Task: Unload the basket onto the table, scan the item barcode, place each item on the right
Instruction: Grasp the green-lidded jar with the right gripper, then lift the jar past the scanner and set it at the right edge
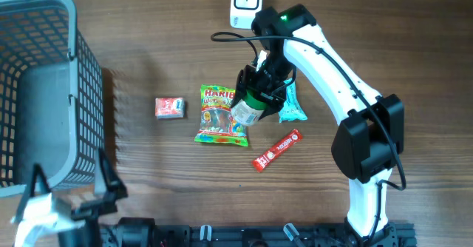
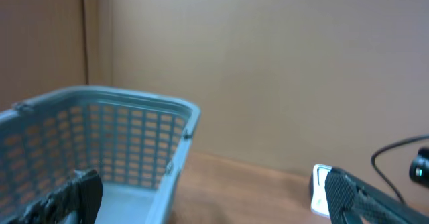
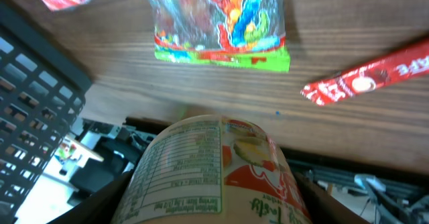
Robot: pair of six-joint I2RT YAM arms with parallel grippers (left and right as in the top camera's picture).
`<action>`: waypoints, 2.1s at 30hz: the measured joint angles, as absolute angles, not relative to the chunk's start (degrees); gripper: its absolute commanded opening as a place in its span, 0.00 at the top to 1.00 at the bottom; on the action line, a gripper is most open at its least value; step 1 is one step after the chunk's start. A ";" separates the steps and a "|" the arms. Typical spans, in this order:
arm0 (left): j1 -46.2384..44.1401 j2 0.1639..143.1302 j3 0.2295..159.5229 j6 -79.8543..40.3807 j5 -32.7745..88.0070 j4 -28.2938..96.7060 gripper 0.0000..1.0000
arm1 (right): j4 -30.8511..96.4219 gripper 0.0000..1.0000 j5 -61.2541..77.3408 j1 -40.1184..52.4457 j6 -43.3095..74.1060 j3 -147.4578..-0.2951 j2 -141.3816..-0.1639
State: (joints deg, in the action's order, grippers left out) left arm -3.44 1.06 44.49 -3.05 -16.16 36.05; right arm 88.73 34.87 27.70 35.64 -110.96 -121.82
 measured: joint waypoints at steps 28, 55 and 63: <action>-3.70 1.67 18.13 -3.01 2.87 24.53 0.00 | 67.70 0.51 28.97 23.57 32.16 -111.07 -121.82; -3.70 1.67 17.91 0.38 0.32 54.43 0.00 | 2.07 0.56 -11.60 24.25 18.70 -119.28 -139.96; -3.70 1.67 17.91 0.38 0.32 54.46 0.00 | -5.32 0.53 -7.51 24.86 18.09 -119.31 -141.10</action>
